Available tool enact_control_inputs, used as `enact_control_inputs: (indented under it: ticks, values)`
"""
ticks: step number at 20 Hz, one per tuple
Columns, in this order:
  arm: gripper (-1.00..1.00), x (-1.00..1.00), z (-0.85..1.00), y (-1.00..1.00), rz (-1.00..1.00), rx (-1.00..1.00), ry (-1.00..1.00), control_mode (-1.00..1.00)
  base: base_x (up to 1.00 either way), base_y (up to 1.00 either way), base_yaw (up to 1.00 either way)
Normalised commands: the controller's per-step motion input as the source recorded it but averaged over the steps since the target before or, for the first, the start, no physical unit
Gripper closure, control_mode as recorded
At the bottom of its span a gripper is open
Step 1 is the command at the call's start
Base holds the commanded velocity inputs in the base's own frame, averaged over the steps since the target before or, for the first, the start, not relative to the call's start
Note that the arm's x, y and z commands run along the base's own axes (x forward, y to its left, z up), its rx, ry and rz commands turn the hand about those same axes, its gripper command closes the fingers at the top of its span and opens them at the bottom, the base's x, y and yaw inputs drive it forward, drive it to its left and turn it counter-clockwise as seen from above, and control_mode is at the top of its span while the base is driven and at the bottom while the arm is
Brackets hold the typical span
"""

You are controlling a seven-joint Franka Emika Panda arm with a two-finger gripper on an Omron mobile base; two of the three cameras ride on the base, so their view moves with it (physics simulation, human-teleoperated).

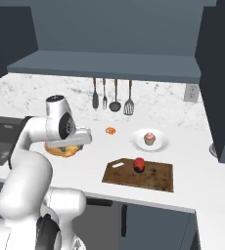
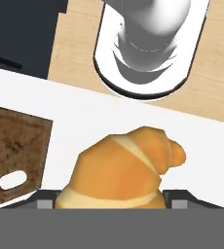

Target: From the different types of pastries on the counter, select a croissant and place it on the cutting board. Then retrieve a jar of jam from the cabinet and place it alongside the croissant on the cutting board.

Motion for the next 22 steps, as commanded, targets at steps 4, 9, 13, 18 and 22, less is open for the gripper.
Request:
enact_control_inputs:
  ticks: [4,9,13,18,22]
  values:
    - [1.00,-0.19,0.42,-0.68,0.00,-0.07,0.00,-1.00,0.00,0.00,0.00]
    - [1.00,0.00,0.58,-0.51,0.00,0.00,0.00,-1.00,0.00,0.00,0.00]
    - [1.00,0.00,0.37,-0.59,0.00,0.00,0.00,-1.00,0.00,0.00,0.00]
    - [1.00,0.00,0.02,-0.25,0.00,0.00,-0.01,-1.00,0.00,0.00,0.00]
    - [1.00,0.01,-0.02,-0.44,0.00,0.00,-0.13,-1.00,0.00,0.00,0.00]
